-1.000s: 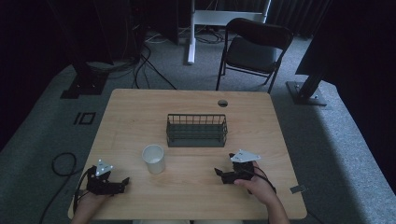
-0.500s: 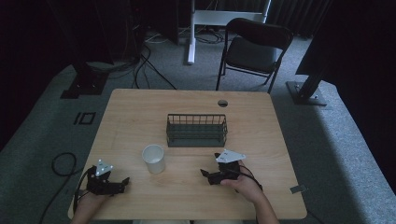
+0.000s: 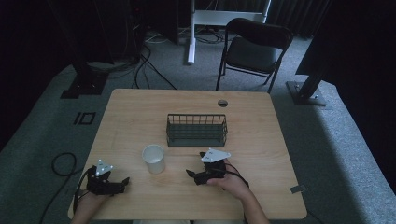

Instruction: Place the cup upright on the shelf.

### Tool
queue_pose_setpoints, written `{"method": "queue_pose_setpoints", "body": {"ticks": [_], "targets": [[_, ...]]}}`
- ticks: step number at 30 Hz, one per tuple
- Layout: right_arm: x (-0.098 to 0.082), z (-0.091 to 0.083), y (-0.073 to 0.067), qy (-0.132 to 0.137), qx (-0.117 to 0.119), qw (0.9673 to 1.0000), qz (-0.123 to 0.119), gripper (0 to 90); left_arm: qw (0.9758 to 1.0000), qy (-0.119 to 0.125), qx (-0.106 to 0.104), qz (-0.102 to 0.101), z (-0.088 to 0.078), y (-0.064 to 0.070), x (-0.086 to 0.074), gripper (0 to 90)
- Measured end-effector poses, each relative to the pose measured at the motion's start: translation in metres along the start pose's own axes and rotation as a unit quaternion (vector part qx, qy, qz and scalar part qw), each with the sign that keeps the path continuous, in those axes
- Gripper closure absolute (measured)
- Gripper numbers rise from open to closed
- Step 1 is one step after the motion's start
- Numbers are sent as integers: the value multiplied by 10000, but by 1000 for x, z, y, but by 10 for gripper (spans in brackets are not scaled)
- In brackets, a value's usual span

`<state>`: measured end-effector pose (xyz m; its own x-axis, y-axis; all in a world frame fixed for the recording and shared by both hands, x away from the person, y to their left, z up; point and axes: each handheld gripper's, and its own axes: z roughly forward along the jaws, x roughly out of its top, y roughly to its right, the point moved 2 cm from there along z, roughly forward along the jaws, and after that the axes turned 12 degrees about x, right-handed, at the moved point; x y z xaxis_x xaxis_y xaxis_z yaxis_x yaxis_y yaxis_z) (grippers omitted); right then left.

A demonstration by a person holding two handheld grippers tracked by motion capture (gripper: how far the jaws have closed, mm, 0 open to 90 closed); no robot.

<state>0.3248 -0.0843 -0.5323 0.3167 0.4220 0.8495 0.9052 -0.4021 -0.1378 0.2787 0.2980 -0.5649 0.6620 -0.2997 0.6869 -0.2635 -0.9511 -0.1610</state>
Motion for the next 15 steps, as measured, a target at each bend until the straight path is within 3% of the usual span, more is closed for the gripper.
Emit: {"method": "queue_pose_setpoints", "body": {"ticks": [15], "targets": [[25,36,-18,170,292,9992,-192,114,10000,0,1,0,0,0,0,8]]}}
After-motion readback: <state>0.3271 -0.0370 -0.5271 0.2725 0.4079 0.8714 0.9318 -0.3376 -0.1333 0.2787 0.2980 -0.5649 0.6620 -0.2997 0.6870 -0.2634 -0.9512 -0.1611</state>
